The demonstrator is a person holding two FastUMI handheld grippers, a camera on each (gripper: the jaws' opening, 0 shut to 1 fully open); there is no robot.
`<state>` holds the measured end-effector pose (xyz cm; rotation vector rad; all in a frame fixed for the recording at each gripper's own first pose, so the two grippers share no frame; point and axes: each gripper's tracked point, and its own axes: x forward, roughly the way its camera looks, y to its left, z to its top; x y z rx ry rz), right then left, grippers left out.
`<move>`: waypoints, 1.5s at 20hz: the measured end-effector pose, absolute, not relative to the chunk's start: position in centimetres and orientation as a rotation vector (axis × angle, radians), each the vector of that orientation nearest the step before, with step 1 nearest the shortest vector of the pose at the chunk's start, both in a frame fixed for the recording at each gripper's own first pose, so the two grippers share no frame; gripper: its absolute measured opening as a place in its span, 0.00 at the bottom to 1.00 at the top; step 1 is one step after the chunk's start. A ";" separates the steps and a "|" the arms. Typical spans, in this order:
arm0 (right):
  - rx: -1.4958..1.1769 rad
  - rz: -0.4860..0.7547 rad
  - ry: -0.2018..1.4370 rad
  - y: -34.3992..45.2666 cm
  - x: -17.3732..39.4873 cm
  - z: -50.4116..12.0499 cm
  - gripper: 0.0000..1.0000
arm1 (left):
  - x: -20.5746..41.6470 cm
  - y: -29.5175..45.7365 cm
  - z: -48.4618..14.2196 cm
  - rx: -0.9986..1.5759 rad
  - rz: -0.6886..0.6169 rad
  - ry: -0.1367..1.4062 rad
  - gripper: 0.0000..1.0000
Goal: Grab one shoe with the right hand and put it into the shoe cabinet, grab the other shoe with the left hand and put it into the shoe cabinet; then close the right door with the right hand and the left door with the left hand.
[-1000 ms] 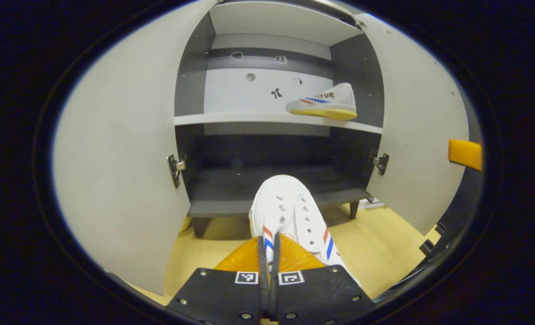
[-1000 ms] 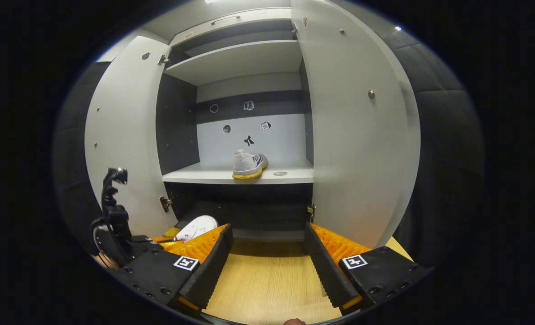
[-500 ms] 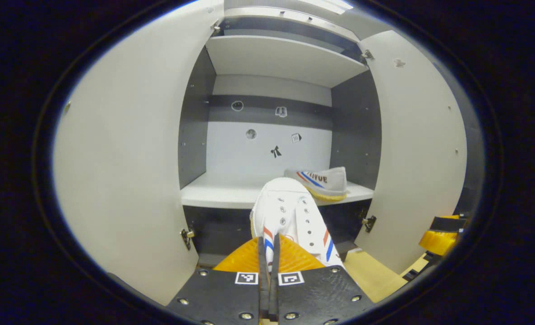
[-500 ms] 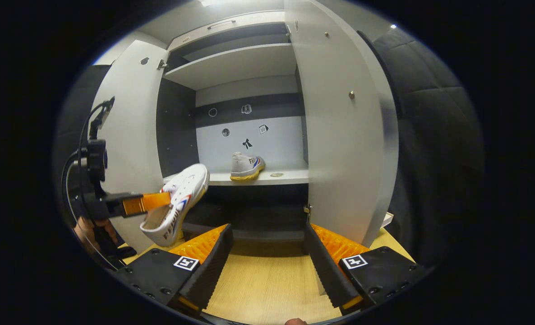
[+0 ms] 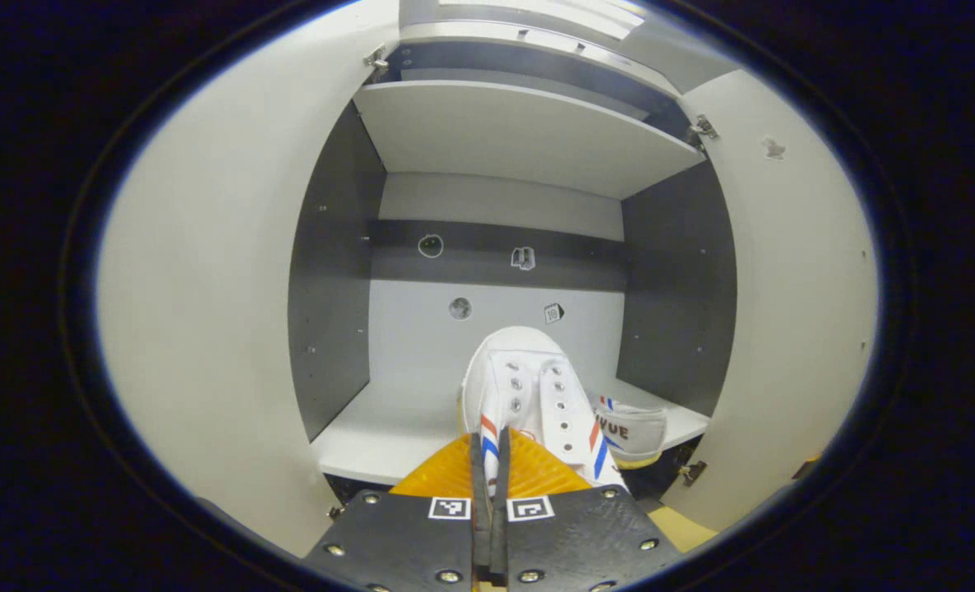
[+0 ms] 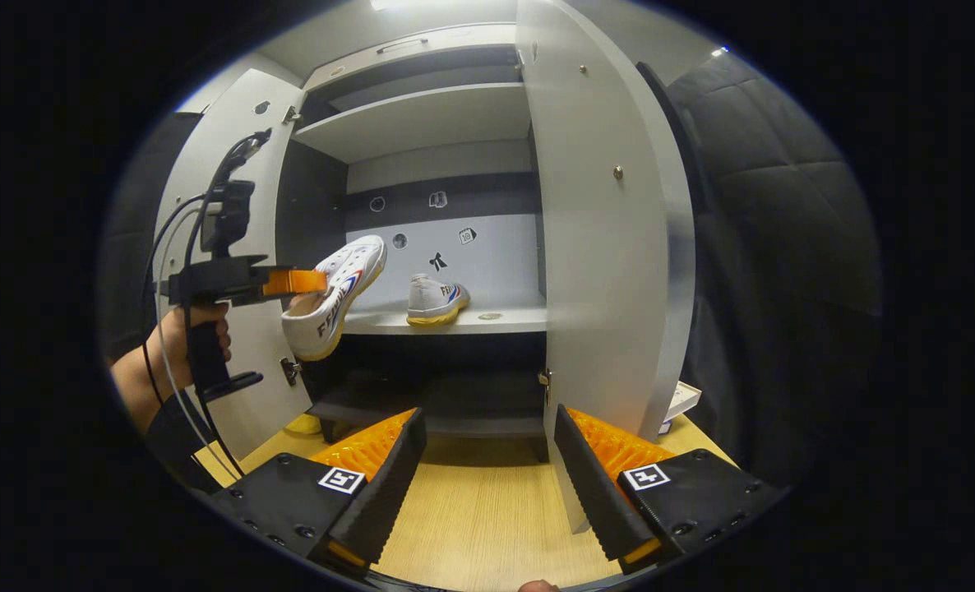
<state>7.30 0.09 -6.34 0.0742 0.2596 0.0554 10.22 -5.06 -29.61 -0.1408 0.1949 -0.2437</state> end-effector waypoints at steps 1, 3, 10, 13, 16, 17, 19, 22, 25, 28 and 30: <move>0.073 0.052 0.262 0.1 7.2 -6.5 0.98 | 10.5 -5.1 -29.7 -0.141 -0.243 0.202 0.01; 0.062 0.041 0.264 0.0 7.2 -6.7 0.98 | 10.3 -5.0 -29.5 -0.141 -0.232 0.213 0.01; 0.035 -0.013 0.274 -1.1 7.1 -7.1 0.98 | 9.9 -4.9 -29.4 -0.146 -0.186 0.217 0.01; 0.031 -0.028 0.280 -1.5 7.1 -7.4 0.98 | 10.0 -5.1 -30.2 -0.121 -0.167 0.261 0.01; 0.027 -0.023 0.276 -1.5 7.2 -7.2 0.98 | 10.1 -4.9 -30.3 -0.090 -0.141 0.315 0.01; 0.026 -0.022 0.273 -1.5 7.2 -7.1 0.98 | 9.9 -4.9 -30.3 -0.092 -0.131 0.328 0.01; 0.032 -0.014 0.268 -1.4 7.2 -6.9 0.98 | 9.8 -5.4 -29.7 -0.117 -0.135 0.315 0.08; 0.037 0.004 0.262 -1.3 7.1 -6.6 0.98 | 8.6 -3.1 -26.6 -0.077 -0.072 0.230 0.50; 0.043 0.037 0.249 -1.1 7.0 -6.1 0.98 | 5.1 -3.3 -24.4 -0.046 -0.090 0.183 0.98; 0.047 0.083 0.229 -0.8 6.5 -5.5 0.98 | 0.2 -4.0 -21.7 0.014 -0.104 0.120 0.99; 0.048 0.114 0.218 -0.6 6.2 -5.2 0.98 | -3.8 -4.6 -20.2 0.019 -0.118 0.091 0.99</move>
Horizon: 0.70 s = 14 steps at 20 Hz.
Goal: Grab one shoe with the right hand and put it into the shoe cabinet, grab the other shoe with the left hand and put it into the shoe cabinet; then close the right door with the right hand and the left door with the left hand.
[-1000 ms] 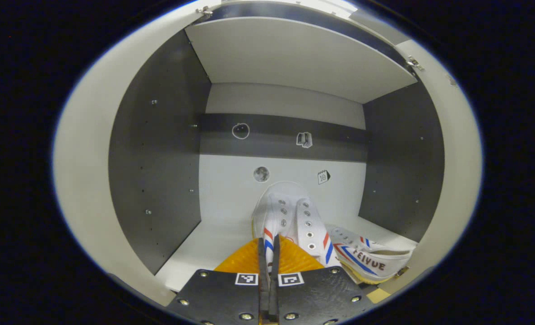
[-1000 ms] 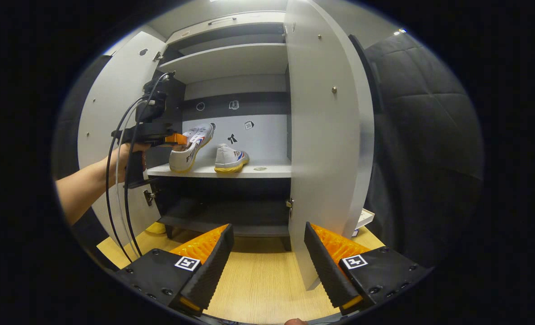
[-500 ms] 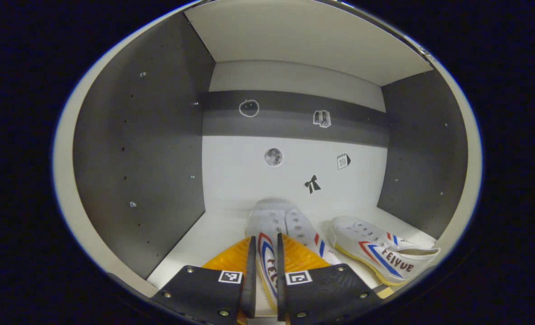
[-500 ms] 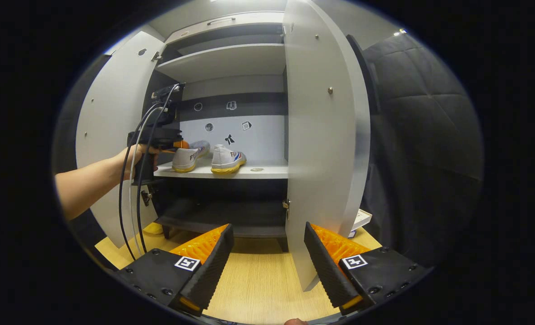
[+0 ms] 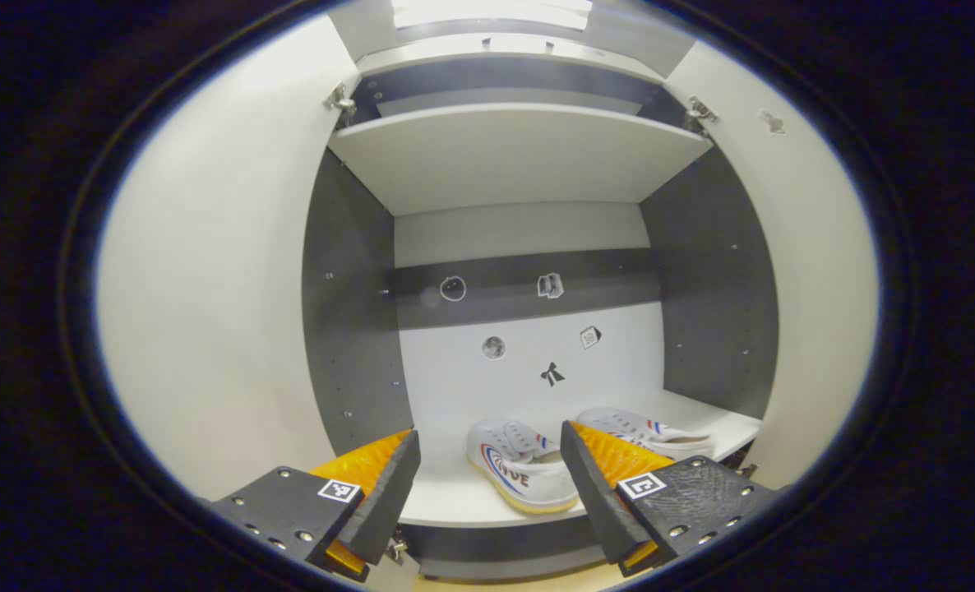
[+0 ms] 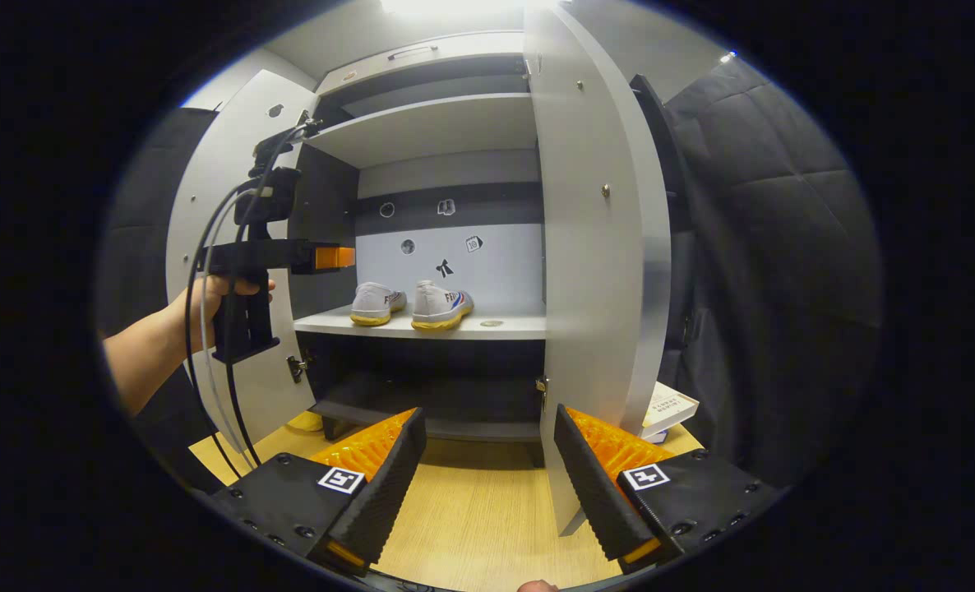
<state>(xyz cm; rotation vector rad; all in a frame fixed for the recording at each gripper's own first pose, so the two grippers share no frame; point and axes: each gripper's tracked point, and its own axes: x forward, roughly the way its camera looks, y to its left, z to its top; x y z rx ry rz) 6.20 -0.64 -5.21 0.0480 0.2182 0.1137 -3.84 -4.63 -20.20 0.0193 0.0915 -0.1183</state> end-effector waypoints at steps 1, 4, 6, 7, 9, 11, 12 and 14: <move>0.052 0.130 0.216 -0.5 6.0 -5.1 0.98 | -5.7 -4.9 -19.6 0.023 -0.125 0.082 0.99; 0.055 0.189 0.205 0.1 5.1 -4.5 0.98 | -10.9 -4.9 -18.1 0.063 -0.121 0.070 0.99; 0.038 0.214 0.193 0.2 4.5 -4.0 0.98 | -13.8 -4.6 -17.3 0.075 -0.116 0.062 0.99; 0.034 0.225 0.184 0.4 4.1 -3.6 0.98 | -15.3 -4.4 -17.0 0.076 -0.112 0.060 0.99; 0.036 0.234 0.166 0.5 3.6 -2.9 0.98 | -18.2 -3.7 -16.8 0.075 -0.100 0.060 0.99; 0.042 0.235 0.155 0.6 3.1 -2.3 0.98 | -20.4 -2.8 -16.9 0.077 -0.091 0.068 0.99; 0.043 0.234 0.148 0.6 2.9 -1.9 0.98 | -21.4 -2.4 -16.9 0.081 -0.087 0.071 0.99; 0.035 0.228 0.131 0.4 2.6 -1.1 0.98 | -23.1 -1.7 -17.2 0.081 -0.083 0.074 0.99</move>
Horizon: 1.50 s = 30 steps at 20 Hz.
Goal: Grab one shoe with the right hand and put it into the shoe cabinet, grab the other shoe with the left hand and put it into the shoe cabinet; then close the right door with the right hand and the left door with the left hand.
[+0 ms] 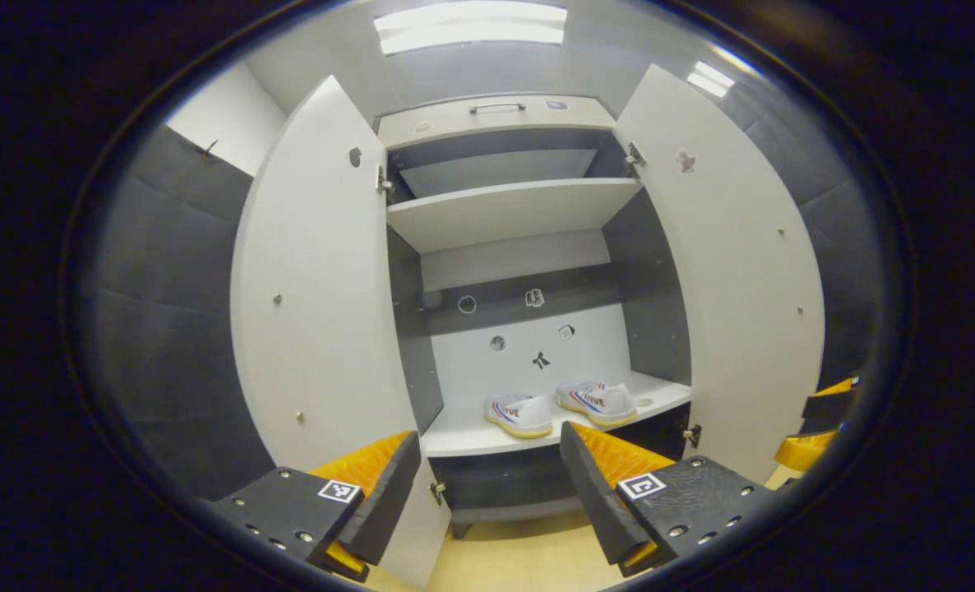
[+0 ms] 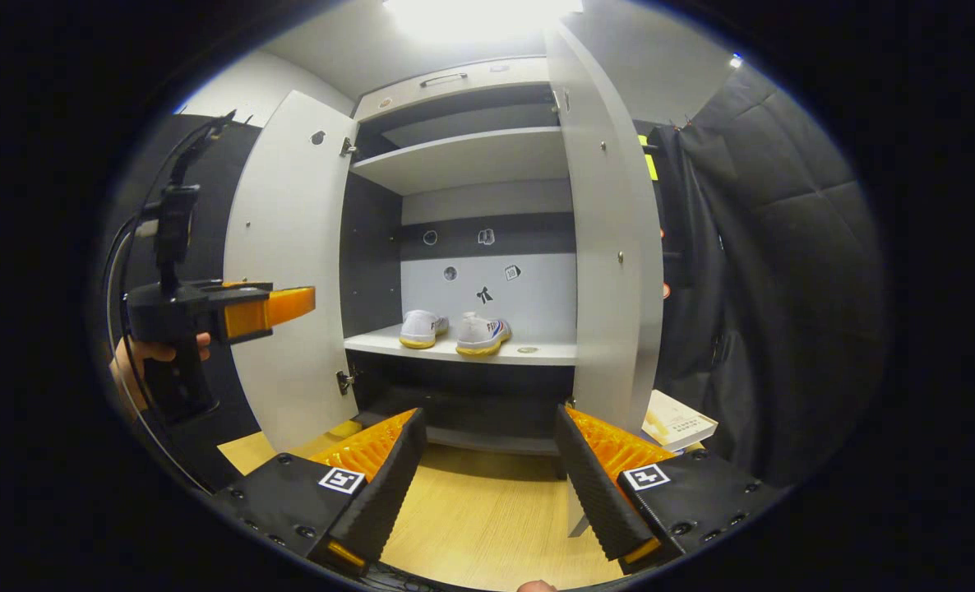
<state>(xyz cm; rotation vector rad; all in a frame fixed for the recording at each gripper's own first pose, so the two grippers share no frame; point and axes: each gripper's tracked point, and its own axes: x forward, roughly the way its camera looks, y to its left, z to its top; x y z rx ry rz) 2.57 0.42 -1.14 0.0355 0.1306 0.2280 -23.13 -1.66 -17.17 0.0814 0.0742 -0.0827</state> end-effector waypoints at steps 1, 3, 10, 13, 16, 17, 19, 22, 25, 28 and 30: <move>0.028 0.220 0.123 0.2 2.4 -0.8 0.98 | -24.0 -1.4 -17.4 0.078 -0.085 0.079 0.99; 0.015 0.198 0.110 -0.3 2.1 -0.3 0.98 | -25.2 -0.9 -18.0 0.062 -0.089 0.095 0.99; 0.052 0.137 0.073 -2.3 0.8 1.8 0.98 | -27.6 -0.2 -18.1 0.039 -0.127 0.108 0.99; 0.031 0.082 0.057 -5.1 0.9 3.1 0.98 | -28.0 -0.1 -18.4 0.018 -0.141 0.115 0.99; 0.024 0.011 0.044 -8.3 1.2 4.7 0.98 | -28.1 -0.2 -18.6 0.022 -0.152 0.118 0.99; 0.031 -0.018 0.039 -9.5 1.3 5.2 0.98 | -28.1 -0.2 -18.8 0.027 -0.152 0.121 0.99; 0.045 -0.074 0.032 -12.0 1.7 6.0 0.93 | -28.4 -0.2 -19.1 0.031 -0.154 0.127 0.99; 0.058 -0.157 0.017 -15.3 2.4 7.0 0.98 | -28.8 -0.2 -19.3 0.015 -0.158 0.133 0.99; 0.051 -0.234 0.010 -17.7 3.4 7.9 0.98 | -29.1 0.1 -19.2 0.017 -0.152 0.134 0.99; 0.033 -0.306 0.013 -19.4 4.8 8.8 0.98 | -29.5 0.9 -18.9 0.026 -0.134 0.126 0.97; 0.013 -0.334 0.022 -19.7 5.5 9.1 0.98 | -29.8 1.7 -18.7 0.018 -0.119 0.123 0.99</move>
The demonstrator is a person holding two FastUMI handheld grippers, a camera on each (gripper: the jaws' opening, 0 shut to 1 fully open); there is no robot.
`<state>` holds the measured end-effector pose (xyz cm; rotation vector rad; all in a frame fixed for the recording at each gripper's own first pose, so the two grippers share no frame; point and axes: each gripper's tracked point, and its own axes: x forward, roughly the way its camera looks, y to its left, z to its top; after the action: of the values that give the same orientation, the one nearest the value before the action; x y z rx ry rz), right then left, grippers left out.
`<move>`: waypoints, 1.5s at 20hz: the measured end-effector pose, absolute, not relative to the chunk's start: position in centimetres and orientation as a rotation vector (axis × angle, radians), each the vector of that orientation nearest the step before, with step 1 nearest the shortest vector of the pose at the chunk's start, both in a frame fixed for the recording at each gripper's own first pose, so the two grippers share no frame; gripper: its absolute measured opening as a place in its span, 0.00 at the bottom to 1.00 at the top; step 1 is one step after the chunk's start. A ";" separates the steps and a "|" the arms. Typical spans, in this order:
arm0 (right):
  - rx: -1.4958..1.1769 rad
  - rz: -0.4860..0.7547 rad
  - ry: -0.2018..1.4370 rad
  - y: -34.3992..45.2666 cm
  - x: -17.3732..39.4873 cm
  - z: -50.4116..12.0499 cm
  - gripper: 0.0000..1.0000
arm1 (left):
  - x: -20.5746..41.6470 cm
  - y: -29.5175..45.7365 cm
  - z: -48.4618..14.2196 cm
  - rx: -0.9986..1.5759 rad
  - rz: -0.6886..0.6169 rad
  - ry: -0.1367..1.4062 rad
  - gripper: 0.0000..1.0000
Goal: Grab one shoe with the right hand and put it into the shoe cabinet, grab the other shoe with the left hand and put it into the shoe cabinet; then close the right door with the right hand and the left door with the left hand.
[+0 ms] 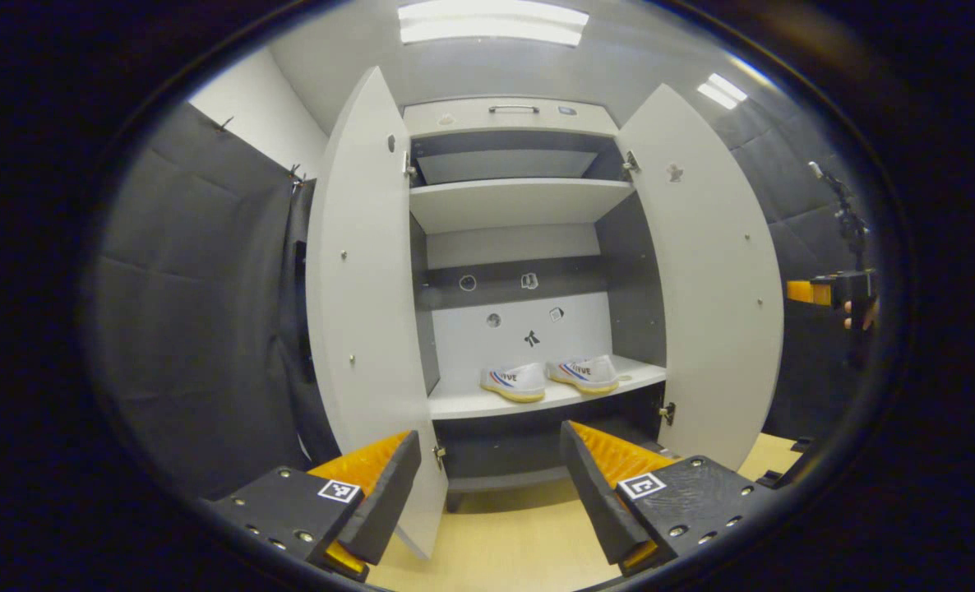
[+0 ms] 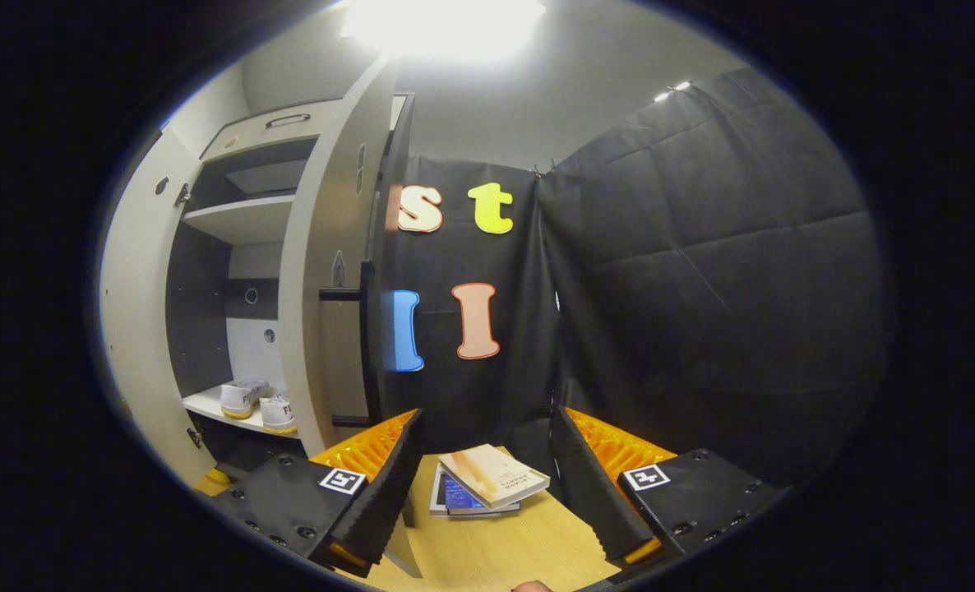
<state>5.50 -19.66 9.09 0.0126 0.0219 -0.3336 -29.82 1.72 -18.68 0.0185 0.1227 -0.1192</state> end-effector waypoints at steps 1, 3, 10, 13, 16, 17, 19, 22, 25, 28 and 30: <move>0.011 -0.335 0.025 -19.4 6.0 9.3 0.98 | -29.8 2.1 -18.6 0.018 -0.109 0.121 0.99; 0.018 -0.328 0.036 -18.7 7.0 9.2 0.98 | -30.0 3.1 -18.6 0.019 -0.089 0.123 0.99; -0.034 -0.342 0.047 -17.9 7.2 9.2 0.97 | -30.9 6.9 -18.8 0.017 -0.013 0.133 0.98; -0.026 -0.339 0.045 -17.3 7.0 9.2 0.97 | -31.1 8.3 -18.5 0.019 0.008 0.127 0.99; -0.019 -0.331 0.043 -16.2 7.0 9.2 0.97 | -31.1 9.2 -18.3 0.005 0.011 0.124 0.99; -0.022 -0.322 0.041 -15.6 7.0 9.2 0.97 | -31.0 9.4 -18.4 0.007 0.012 0.123 0.99; -0.023 -0.302 0.037 -14.5 7.0 9.3 0.97 | -31.1 9.9 -18.4 0.012 0.013 0.119 0.99; -0.018 -0.290 0.036 -13.1 7.1 9.3 0.97 | -31.0 10.6 -18.8 0.005 0.011 0.124 0.99; -0.023 -0.291 0.037 -12.5 7.0 9.3 0.97 | -31.0 11.4 -19.0 -0.005 0.016 0.127 0.99; -0.017 -0.284 0.036 -11.7 7.2 9.4 0.97 | -31.2 12.3 -19.3 -0.012 0.026 0.128 0.97; -0.014 -0.261 0.035 -10.5 7.4 9.4 0.97 | -31.4 12.9 -19.2 -0.017 0.034 0.128 0.97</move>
<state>7.38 -10.47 9.38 -0.0135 0.0350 -0.2606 -31.38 12.94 -19.25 -0.0167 0.1276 0.0338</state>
